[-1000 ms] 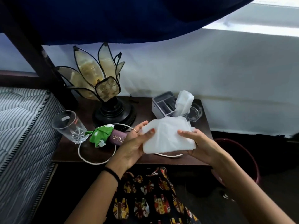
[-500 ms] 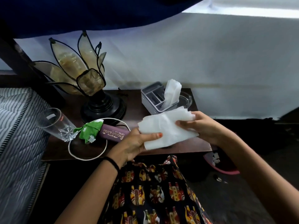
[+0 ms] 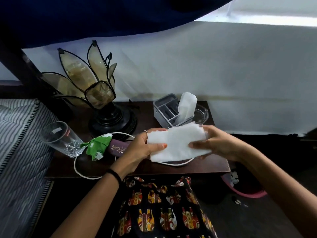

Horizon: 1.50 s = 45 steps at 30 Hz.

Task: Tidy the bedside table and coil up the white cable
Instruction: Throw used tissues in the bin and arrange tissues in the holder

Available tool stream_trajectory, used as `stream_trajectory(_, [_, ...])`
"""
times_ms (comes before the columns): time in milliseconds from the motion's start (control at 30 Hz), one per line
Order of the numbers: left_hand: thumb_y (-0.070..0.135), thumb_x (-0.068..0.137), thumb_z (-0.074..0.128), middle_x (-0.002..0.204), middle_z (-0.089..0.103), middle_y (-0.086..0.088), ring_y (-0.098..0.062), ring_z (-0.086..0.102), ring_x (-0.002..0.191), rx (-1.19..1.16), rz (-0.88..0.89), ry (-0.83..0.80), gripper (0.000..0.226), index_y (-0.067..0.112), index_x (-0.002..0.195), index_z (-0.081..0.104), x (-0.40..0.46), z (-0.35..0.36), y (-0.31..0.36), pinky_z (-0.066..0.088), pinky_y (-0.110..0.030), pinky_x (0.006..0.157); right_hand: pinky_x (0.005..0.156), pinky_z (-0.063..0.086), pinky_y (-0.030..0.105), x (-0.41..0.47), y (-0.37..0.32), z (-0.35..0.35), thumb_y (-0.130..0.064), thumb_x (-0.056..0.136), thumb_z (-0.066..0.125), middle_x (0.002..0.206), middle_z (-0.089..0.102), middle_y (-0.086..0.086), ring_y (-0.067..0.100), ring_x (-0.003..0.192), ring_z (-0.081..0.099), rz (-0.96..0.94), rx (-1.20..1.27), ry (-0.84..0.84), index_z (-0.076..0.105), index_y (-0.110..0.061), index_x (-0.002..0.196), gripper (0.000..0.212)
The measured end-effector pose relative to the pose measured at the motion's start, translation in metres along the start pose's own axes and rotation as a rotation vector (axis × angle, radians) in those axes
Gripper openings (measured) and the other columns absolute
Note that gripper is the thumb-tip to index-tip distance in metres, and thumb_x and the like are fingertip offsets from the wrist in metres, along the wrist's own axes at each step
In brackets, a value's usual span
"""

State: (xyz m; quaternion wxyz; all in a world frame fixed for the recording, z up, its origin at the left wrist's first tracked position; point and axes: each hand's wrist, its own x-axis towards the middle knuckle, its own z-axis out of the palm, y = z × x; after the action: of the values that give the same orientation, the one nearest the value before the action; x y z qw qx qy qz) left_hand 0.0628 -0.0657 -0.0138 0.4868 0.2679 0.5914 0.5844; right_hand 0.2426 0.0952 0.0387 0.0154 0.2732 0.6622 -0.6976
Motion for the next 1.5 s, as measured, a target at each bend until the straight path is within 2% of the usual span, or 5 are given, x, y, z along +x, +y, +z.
stream_trajectory(200, [-0.001,0.071,0.077,0.095,0.070,-0.001,-0.009,0.066,0.082,0.251,0.262,0.239,0.056,0.018,0.120,0.057,0.048,-0.002,0.047,0.055,-0.022,0.069,0.065,0.045,0.018,0.039,-0.081,-0.022,-0.003,0.079,0.073,0.089,0.065,0.008,0.004,0.074,0.054,-0.315,-0.783,0.283,0.065,0.001,0.106,0.029])
stream_trajectory(300, [0.011,0.073,0.076,0.076,0.067,0.000,0.004,0.059,0.066,0.539,0.405,0.349,0.022,0.006,0.094,0.068,0.080,-0.005,0.070,0.045,-0.014,0.060,0.078,0.043,0.022,0.067,-0.124,-0.030,-0.009,0.080,0.073,0.108,0.068,0.014,0.014,0.090,0.060,-0.416,-0.977,0.353,0.063,0.001,0.114,0.037])
stream_trajectory(400, [0.017,0.074,0.073,0.073,0.065,-0.018,-0.023,0.062,0.066,0.677,0.425,0.450,0.025,-0.006,0.077,0.063,0.108,-0.007,0.077,0.048,-0.034,0.060,0.088,0.043,0.031,0.096,-0.150,-0.039,-0.013,0.081,0.071,0.104,0.069,0.014,0.029,0.097,0.063,-0.490,-1.100,0.398,0.066,-0.002,0.104,0.026])
stream_trajectory(1000, [0.028,0.077,0.073,0.093,0.071,-0.011,-0.028,0.066,0.086,0.753,0.325,0.588,0.031,0.006,0.097,0.065,0.164,-0.013,0.039,0.055,-0.043,0.072,0.046,0.038,0.005,0.191,-0.130,-0.063,-0.010,0.077,0.075,0.076,0.059,-0.016,-0.005,0.043,0.046,-0.478,-0.724,0.454,0.068,-0.013,0.097,0.021])
stream_trajectory(1500, [0.019,0.074,0.078,0.081,0.070,-0.014,-0.025,0.066,0.076,0.829,0.145,0.371,0.022,0.000,0.079,0.069,0.153,-0.024,0.044,0.051,-0.032,0.068,0.060,0.041,0.011,0.188,-0.111,-0.061,-0.016,0.077,0.077,0.089,0.065,0.000,0.018,0.076,0.060,-0.361,-0.877,0.402,0.069,-0.011,0.093,0.019])
